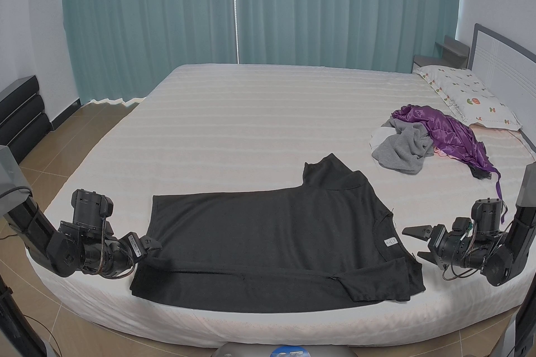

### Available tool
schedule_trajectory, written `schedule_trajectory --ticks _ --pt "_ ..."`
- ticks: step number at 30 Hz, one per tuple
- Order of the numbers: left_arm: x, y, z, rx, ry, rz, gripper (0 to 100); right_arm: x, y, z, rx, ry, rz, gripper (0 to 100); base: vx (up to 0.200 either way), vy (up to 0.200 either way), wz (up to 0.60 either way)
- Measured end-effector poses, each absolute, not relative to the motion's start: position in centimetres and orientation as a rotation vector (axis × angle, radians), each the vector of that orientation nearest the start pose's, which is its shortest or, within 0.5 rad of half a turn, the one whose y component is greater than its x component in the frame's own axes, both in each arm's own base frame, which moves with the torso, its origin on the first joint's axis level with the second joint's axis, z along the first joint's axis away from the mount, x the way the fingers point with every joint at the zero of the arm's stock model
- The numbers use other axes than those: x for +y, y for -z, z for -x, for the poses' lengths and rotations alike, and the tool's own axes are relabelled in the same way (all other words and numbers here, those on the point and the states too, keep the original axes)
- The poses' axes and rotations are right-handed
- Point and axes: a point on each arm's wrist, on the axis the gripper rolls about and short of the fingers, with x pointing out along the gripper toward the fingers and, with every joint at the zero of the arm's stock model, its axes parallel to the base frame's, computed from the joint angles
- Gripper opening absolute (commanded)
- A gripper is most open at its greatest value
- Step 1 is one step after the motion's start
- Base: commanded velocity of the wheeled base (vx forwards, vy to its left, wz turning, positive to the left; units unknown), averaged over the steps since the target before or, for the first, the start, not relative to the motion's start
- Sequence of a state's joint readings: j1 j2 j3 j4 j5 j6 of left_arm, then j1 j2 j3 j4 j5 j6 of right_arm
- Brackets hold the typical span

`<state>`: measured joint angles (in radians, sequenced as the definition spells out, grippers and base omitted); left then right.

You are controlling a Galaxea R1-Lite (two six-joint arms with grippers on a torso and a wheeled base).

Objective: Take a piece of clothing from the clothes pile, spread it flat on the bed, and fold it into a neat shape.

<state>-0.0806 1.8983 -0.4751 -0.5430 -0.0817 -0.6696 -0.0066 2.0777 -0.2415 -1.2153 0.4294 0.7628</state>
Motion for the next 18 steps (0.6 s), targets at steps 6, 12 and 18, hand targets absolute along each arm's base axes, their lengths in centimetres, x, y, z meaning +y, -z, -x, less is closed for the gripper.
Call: schedule_trajectory --ticks 6,12,18 --pt "-2.7 -4.3 -26.4 0.912 -0.126 0.626 100 0.8 -1.4 -25.4 0.748 -0.154 -0.863 100 0.000 0.000 0.00" --pt "-3.6 -2.9 -27.1 0.969 -0.112 0.672 100 0.8 -1.2 -25.4 0.753 -0.151 -0.862 100 0.000 0.000 0.00" --pt "-4.2 -2.1 -28.5 0.976 -0.123 0.734 100 0.8 -0.9 -25.5 0.754 -0.147 -0.861 100 0.000 0.000 0.00"
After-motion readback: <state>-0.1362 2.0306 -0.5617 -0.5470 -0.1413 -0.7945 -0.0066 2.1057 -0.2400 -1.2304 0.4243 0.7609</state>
